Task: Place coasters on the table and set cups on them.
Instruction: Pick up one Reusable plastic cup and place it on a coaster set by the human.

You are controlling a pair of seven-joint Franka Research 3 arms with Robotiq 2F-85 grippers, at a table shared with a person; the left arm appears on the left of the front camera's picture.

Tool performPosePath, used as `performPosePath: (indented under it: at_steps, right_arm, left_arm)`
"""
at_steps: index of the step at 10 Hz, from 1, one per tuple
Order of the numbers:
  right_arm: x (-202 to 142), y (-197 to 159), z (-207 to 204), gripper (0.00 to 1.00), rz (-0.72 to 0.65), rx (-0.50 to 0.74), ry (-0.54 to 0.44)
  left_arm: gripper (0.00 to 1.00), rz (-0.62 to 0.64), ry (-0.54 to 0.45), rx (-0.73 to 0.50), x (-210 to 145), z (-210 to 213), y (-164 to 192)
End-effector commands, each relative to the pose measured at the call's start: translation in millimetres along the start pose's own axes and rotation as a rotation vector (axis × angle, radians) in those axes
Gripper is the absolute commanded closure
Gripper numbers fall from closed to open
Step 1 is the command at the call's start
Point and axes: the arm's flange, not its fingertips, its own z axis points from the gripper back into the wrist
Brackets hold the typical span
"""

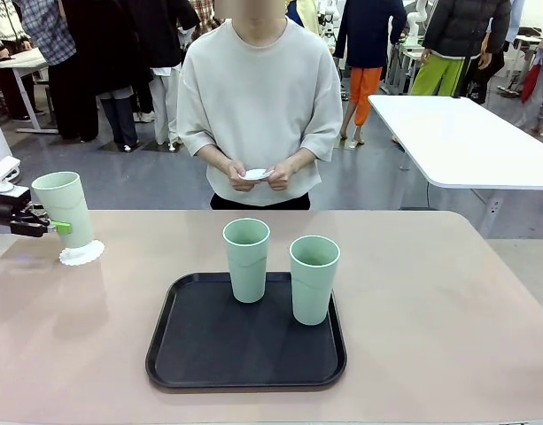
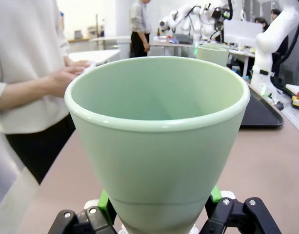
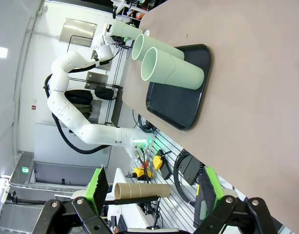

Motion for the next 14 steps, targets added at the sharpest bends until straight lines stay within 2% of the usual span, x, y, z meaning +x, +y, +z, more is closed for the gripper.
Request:
performPosePath:
  at_steps: [1, 3, 14]
  right_arm:
    - [1, 2, 0, 0.0, 0.014, 0.016, -0.004]
    - [1, 2, 0, 0.0, 0.014, 0.016, -0.004]
    - [1, 2, 0, 0.0, 0.014, 0.016, -0.004]
  left_arm:
    - [0.16, -0.029, -0.011, 0.016, -3, -3, -6]
    - [0.16, -0.038, -0.026, 0.019, -8, -4, -4]
    - [0.16, -0.01, 0.033, 0.01, -31, -11, -4]
